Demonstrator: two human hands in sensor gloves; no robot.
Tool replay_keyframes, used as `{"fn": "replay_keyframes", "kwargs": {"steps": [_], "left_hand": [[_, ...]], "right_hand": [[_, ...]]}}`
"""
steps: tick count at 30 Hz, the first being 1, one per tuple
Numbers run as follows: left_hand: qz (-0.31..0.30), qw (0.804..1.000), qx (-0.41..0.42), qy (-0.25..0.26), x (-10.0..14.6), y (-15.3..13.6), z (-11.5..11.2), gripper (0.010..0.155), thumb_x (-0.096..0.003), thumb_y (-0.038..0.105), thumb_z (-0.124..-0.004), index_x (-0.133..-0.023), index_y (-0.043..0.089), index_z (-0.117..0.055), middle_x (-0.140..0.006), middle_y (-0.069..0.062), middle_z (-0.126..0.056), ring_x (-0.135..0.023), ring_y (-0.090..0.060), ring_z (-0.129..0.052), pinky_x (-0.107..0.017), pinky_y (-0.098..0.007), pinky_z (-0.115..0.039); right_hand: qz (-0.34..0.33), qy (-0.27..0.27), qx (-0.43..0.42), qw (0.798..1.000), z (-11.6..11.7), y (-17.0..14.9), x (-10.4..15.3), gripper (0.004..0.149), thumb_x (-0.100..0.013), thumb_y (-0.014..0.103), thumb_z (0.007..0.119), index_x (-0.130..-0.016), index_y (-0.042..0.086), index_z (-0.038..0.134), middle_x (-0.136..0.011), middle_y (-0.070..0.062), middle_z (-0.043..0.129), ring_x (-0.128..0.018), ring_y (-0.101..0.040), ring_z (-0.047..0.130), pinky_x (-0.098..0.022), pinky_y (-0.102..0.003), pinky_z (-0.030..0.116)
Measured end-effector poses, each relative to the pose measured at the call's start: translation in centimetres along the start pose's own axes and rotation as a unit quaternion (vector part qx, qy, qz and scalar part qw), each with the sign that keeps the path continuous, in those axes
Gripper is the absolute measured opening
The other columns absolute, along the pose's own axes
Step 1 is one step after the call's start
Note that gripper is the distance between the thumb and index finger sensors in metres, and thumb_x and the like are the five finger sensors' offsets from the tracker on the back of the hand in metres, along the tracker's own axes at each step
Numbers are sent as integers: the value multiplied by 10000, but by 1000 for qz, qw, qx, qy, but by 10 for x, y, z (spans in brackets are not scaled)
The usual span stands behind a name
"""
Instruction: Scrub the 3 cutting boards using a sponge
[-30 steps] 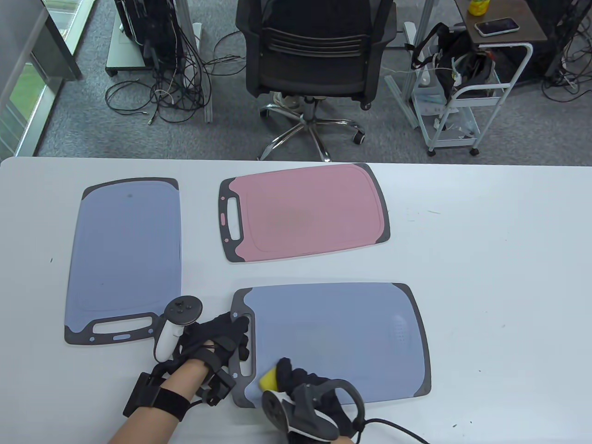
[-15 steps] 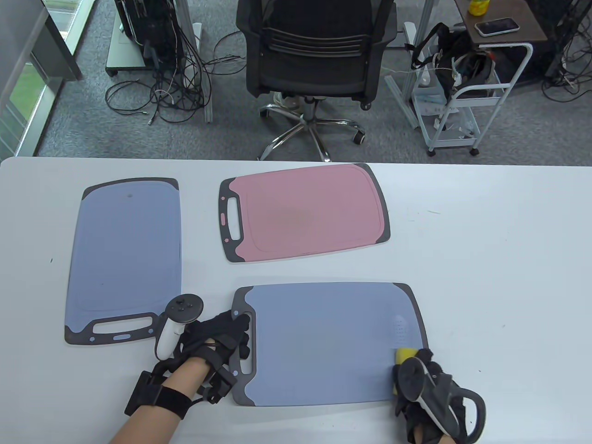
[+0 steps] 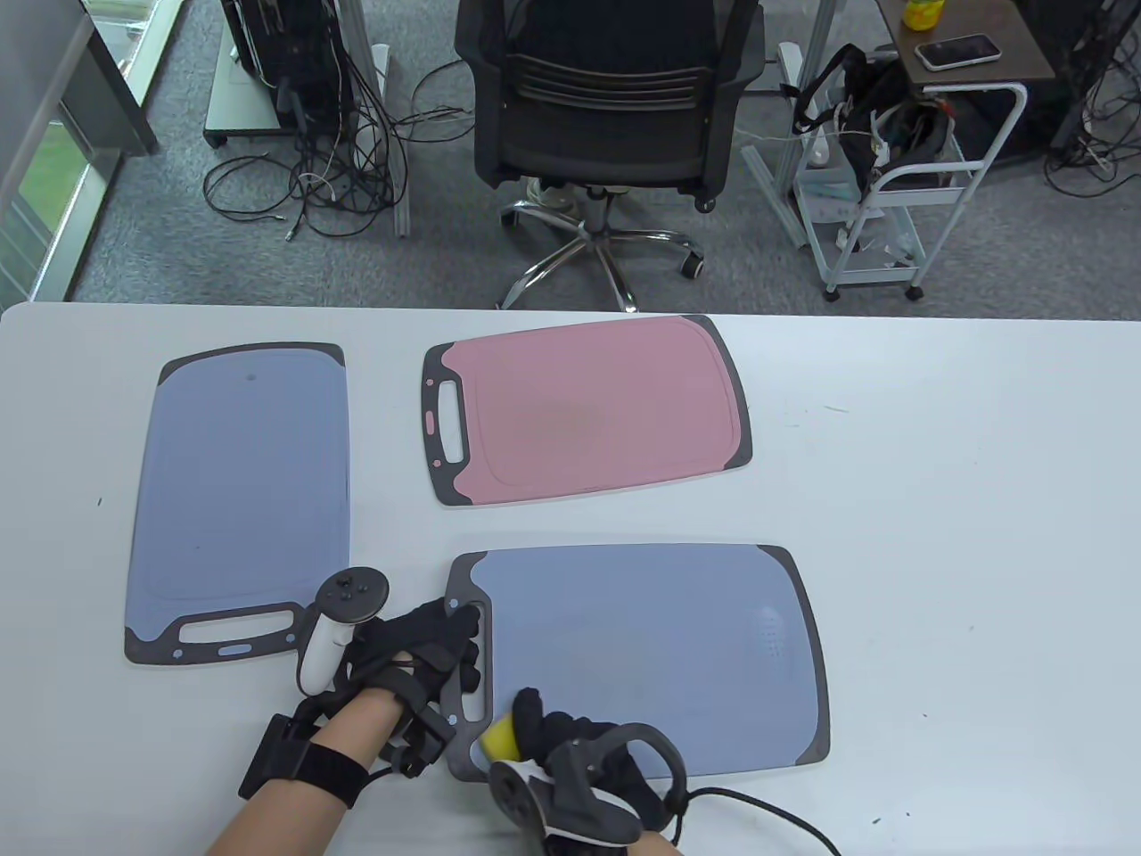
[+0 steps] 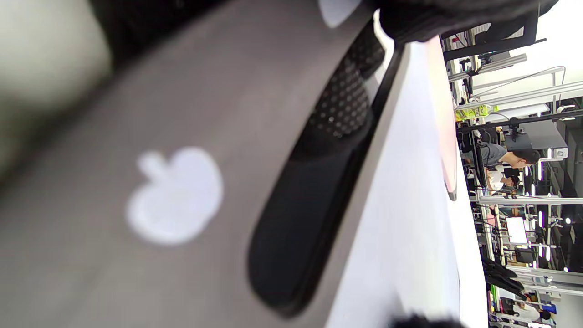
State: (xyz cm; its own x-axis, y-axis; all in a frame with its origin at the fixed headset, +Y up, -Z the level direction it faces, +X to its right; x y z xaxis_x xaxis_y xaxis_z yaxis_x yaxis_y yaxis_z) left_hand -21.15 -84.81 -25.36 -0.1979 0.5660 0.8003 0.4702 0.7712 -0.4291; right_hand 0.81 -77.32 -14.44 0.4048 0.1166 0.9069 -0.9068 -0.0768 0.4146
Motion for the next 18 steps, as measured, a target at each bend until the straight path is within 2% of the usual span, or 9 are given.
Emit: {"fn": "replay_keyframes", "kwargs": {"steps": [1, 4, 8, 11, 13, 14, 16, 17, 18], "left_hand": [[0, 1000, -1, 1, 0, 0, 0, 533, -596, 561, -692, -931, 148, -712, -673, 48, -964, -402, -49, -1121, -269, -257, -1013], [-1, 1000, 1, 0, -1, 0, 0, 533, -594, 560, -693, -931, 148, -711, -677, 47, -963, -405, -50, -1122, -270, -259, -1013], [1, 1000, 3, 0, 0, 0, 0, 533, -595, 561, -693, -930, 147, -712, -670, 48, -962, -399, -49, -1120, -270, -258, -1012], [0, 1000, 9, -6, -1, -1, 1, 552, -592, 573, -701, -950, 153, -691, -664, 56, -952, -400, -47, -1114, -273, -257, -1011], [1, 999, 35, -24, -2, -3, 1, 610, -579, 579, -746, -1010, 162, -635, -667, 64, -955, -420, -58, -1115, -293, -269, -1014], [2, 997, 64, -51, -4, -4, 0, 647, -573, 579, -758, -1040, 160, -602, -671, 66, -948, -433, -65, -1108, -312, -281, -1010], [-4, 993, 94, -75, -3, -4, 2, 660, -573, 565, -764, -1063, 163, -580, -673, 63, -933, -448, -79, -1091, -334, -304, -997], [-24, 992, 103, -73, -3, -1, 7, 611, -580, 545, -767, -1044, 178, -613, -673, 45, -934, -450, -99, -1089, -336, -322, -992], [-79, 990, 99, -63, -2, 9, 16, 555, -599, 523, -748, -1013, 169, -640, -677, 44, -931, -459, -102, -1086, -348, -327, -991]], "right_hand": [[12, 0, 3, 1000, 3, -14, 4, 813, -468, 656, 681, -1049, 91, 605, -616, -27, 889, -390, -127, 957, -359, -373, 861], [95, 15, -3, 995, 16, -88, 30, 809, -464, 659, 674, -1050, 105, 604, -618, -23, 890, -396, -134, 959, -362, -378, 859], [214, 46, -1, 976, 35, -179, 72, 807, -467, 643, 665, -1051, 88, 608, -654, -41, 886, -432, -168, 955, -386, -403, 844], [289, 38, -27, 956, 46, -233, 101, 791, -466, 614, 686, -1048, 82, 623, -712, -80, 891, -478, -225, 954, -412, -441, 826], [316, 32, -74, 945, 51, -254, 113, 786, -467, 630, 691, -1049, 104, 639, -748, -72, 864, -520, -224, 938, -442, -441, 813], [335, 22, -100, 937, 52, -261, 116, 776, -472, 600, 731, -1051, 91, 638, -755, -94, 860, -523, -237, 933, -445, -452, 806], [348, 29, -84, 933, 50, -270, 117, 757, -474, 589, 745, -1057, 116, 643, -780, -98, 856, -542, -240, 933, -458, -452, 807], [351, 31, -84, 932, 50, -272, 118, 753, -478, 595, 737, -1062, 131, 637, -795, -89, 853, -549, -230, 932, -463, -445, 809], [358, 19, -96, 929, 49, -274, 120, 751, -480, 594, 737, -1064, 135, 635, -805, -89, 849, -557, -233, 930, -469, -447, 806]]}}
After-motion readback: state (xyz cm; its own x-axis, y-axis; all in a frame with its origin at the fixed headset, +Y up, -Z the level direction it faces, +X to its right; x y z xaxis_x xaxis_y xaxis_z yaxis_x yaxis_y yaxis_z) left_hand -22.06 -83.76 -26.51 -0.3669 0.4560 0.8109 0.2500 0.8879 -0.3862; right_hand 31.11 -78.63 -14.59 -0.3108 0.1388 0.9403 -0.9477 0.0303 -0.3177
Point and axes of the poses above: the tracker on the back of each hand, its own y axis roughly to the thumb side, its own x axis roughly from the fingertips to the wrist, z = x × y, the point moved 4 cm from there along -x, roughly from the wrist to the fingertips
